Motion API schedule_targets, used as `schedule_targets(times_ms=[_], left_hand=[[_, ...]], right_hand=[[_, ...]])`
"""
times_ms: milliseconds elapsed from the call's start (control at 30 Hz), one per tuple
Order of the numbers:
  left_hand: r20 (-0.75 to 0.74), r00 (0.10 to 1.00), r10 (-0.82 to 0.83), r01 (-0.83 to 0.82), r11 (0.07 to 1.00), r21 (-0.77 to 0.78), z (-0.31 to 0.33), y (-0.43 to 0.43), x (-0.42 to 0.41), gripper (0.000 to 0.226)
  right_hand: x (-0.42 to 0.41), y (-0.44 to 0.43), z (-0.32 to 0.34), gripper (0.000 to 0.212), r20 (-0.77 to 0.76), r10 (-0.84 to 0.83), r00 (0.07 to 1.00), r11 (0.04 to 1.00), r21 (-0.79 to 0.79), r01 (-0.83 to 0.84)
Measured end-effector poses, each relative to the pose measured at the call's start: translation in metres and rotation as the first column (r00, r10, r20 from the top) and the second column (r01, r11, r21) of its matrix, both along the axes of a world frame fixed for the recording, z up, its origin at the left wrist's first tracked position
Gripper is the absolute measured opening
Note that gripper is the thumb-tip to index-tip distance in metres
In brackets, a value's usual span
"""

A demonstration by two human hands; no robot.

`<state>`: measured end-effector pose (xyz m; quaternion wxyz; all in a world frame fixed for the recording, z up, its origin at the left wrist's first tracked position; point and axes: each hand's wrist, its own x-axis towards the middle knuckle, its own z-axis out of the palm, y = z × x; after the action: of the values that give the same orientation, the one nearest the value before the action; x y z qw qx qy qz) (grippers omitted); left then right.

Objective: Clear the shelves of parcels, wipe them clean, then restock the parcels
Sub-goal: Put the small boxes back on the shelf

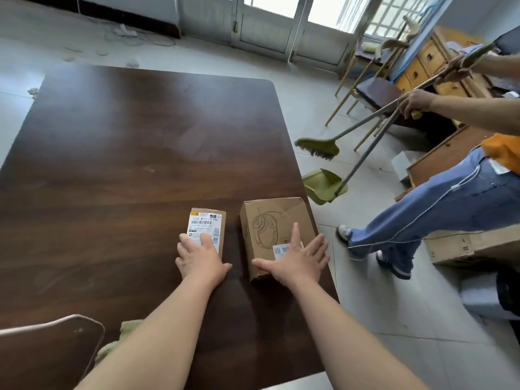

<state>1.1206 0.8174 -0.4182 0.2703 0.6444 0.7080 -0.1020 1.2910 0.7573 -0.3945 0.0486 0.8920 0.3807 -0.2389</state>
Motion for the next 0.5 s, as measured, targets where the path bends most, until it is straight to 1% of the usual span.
schedule_targets(times_ms=[100, 233, 400, 500], left_hand=[[-0.028, 0.999, 0.023, -0.023, 1.000, -0.003, -0.008, 0.002, 0.003, 0.084], [-0.021, 0.999, 0.048, -0.048, 0.999, 0.006, -0.010, 0.006, 0.001, 0.077], [-0.012, 0.993, 0.115, -0.114, 0.991, 0.062, -0.004, 0.008, -0.008, 0.074], [0.005, 0.987, 0.160, -0.160, 0.981, 0.106, 0.003, 0.007, -0.019, 0.070]], right_hand=[[0.005, 0.009, -0.007, 0.143, -0.039, 0.001, 0.999, 0.997, -0.075, -0.003], [0.006, 0.017, -0.012, 0.142, -0.049, 0.022, 0.999, 0.993, -0.113, -0.028], [0.005, 0.021, -0.010, 0.138, -0.036, 0.065, 0.997, 0.993, -0.094, -0.068], [-0.004, 0.022, -0.007, 0.136, -0.053, 0.098, 0.994, 0.992, -0.069, -0.102]])
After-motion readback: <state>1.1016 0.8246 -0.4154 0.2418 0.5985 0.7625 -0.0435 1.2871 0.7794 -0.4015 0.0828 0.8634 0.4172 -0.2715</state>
